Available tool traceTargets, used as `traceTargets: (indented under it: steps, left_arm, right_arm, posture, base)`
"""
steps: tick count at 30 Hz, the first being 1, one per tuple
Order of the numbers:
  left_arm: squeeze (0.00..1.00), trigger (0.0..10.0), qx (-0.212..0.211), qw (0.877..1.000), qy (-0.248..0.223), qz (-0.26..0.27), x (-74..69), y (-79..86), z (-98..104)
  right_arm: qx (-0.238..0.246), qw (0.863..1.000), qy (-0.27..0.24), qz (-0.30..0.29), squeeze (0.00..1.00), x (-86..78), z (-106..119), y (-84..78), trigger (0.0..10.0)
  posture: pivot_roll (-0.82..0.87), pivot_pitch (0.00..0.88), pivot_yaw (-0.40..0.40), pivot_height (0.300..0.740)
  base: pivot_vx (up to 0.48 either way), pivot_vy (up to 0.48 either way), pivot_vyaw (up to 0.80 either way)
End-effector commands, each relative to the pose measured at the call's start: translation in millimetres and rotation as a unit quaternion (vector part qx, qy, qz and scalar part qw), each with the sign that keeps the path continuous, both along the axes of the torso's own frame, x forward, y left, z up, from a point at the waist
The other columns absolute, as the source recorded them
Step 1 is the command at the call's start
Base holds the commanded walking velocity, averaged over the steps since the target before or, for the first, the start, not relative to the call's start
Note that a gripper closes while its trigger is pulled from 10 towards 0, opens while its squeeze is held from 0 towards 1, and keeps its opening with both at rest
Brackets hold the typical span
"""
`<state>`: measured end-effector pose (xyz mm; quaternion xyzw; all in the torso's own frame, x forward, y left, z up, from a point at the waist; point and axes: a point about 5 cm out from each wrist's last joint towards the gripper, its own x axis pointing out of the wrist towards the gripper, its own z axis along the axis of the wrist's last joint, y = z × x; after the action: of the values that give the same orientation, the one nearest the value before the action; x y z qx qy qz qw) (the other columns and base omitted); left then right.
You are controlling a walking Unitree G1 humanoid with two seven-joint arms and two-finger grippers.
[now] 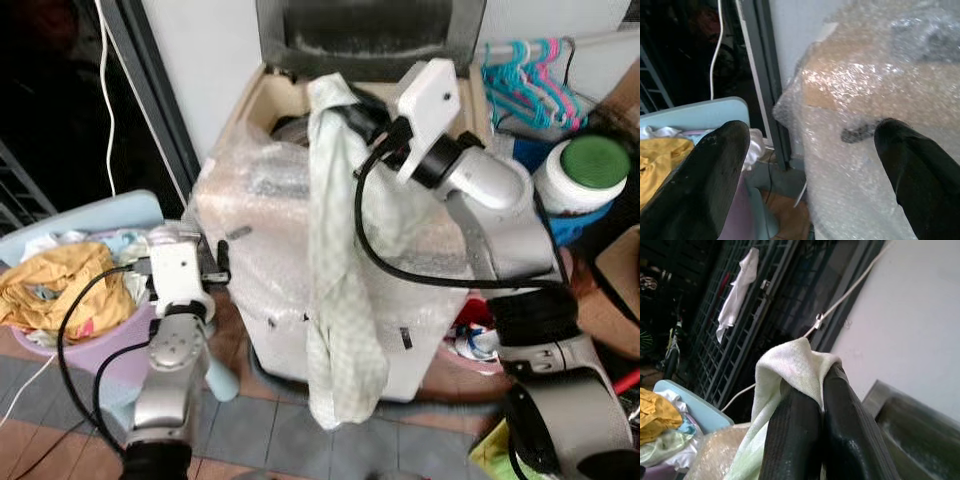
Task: Clothes washing
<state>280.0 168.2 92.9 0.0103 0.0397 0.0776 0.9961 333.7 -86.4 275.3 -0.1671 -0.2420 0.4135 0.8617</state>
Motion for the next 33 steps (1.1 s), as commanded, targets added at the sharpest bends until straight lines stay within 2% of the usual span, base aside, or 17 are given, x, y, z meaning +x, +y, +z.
traceTargets:
  steps: [1,13,17,19,22,23,24,25,26,27,28,29,30,31,33]
  left_arm:
    - [0.00,10.0,0.003,1.000,0.001,0.002,-0.4,1.3,-1]
    - [0.00,10.0,0.005,1.000,-0.001,-0.008,1.5,-0.5,-1]
    - [0.00,10.0,0.007,1.000,-0.003,-0.011,1.5,-1.7,-1]
    - [0.00,10.0,0.006,1.000,-0.003,-0.013,1.4,-2.7,-1]
    - [0.00,10.0,0.006,1.000,-0.003,-0.012,1.5,-2.6,-2]
    - [0.00,10.0,-0.001,1.000,-0.005,-0.009,2.1,-3.1,-2]
    - [0.00,10.0,-0.001,1.000,-0.005,-0.009,2.1,-3.1,-2]
    - [0.00,10.0,-0.001,1.000,-0.007,-0.012,3.2,-4.4,-1]
    - [0.00,10.0,-0.001,1.000,-0.008,-0.013,3.7,-5.2,-1]
    - [0.00,10.0,-0.001,1.000,-0.007,-0.014,4.2,-5.9,-1]
    - [0.00,10.0,0.000,1.000,-0.007,-0.015,5.2,-7.2,-1]
    - [0.00,10.0,0.000,1.000,-0.007,-0.015,5.4,-7.5,-1]
    - [0.00,10.0,0.000,1.000,-0.007,-0.015,5.4,-7.5,-1]
    - [0.00,10.0,0.000,1.000,-0.009,-0.007,4.8,-6.9,-1]
    - [0.00,10.0,0.001,1.000,-0.010,0.001,4.1,-6.1,-1]
  right_arm:
    - [0.000,1.000,-0.010,0.013,0.00,-0.2,5,1.5,10.0]
    - [0.017,1.000,0.021,-0.009,0.00,4.5,-4,-7.3,10.0]
    - [0.008,1.000,0.020,-0.016,0.00,7.2,-4,-9.3,10.0]
    - [0.000,0.997,0.023,-0.068,0.00,20.5,-3,-19.0,10.0]
    - [-0.001,0.993,0.015,-0.116,0.00,34.2,10,-32.6,10.0]
    - [-0.010,0.990,-0.013,-0.138,0.00,41.3,26,-41.6,10.0]
    - [-0.010,0.990,-0.013,-0.138,0.00,41.3,26,-41.6,10.0]
    - [-0.016,0.981,-0.069,-0.182,0.00,50.2,60,-54.9,10.0]
    - [0.004,0.970,-0.104,-0.220,0.00,53.4,88,-65.4,10.0]
    - [0.021,0.961,-0.126,-0.245,0.00,53.8,106,-72.6,10.0]
    - [0.104,0.929,-0.185,-0.302,0.00,44.3,160,-93.9,10.0]
    - [0.124,0.921,-0.197,-0.312,0.00,41.0,171,-98.4,10.0]
    - [0.124,0.921,-0.197,-0.312,0.00,41.0,171,-98.4,10.0]
    - [0.133,0.899,-0.260,-0.326,0.00,26.4,200,-103.7,10.0]
    - [0.122,0.890,-0.293,-0.328,0.00,19.6,210,-103.3,10.0]
  posture:
    - [-0.05,0.000,0.071,0.740]
    - [-0.06,0.000,0.084,0.740]
    - [-0.06,0.000,0.080,0.740]
    - [-0.06,0.001,0.078,0.740]
    - [-0.05,0.000,0.076,0.740]
    - [-0.06,0.000,0.076,0.740]
    - [-0.06,0.000,0.076,0.740]
    - [-0.06,0.000,0.077,0.740]
    - [-0.07,0.000,0.078,0.740]
    - [-0.07,0.000,0.076,0.740]
    - [-0.07,0.000,0.076,0.740]
    - [-0.07,0.000,0.076,0.740]
    - [-0.07,0.000,0.076,0.740]
    - [-0.07,0.000,0.056,0.740]
    - [-0.07,0.000,0.055,0.740]
  base:
    - [0.371,0.304,0.00]
    - [0.372,0.303,0.00]
    - [0.409,0.148,0.00]
    - [0.439,0.000,0.00]
    - [0.444,0.000,0.00]
    - [0.000,0.000,0.00]
    - [0.000,0.000,0.00]
    - [0.000,0.000,0.00]
    - [0.000,0.000,0.00]
    - [0.000,0.000,0.00]
    - [0.000,0.000,0.00]
    - [0.000,0.000,0.00]
    - [0.000,0.000,0.00]
    - [0.000,0.000,0.00]
    - [0.000,0.000,0.00]
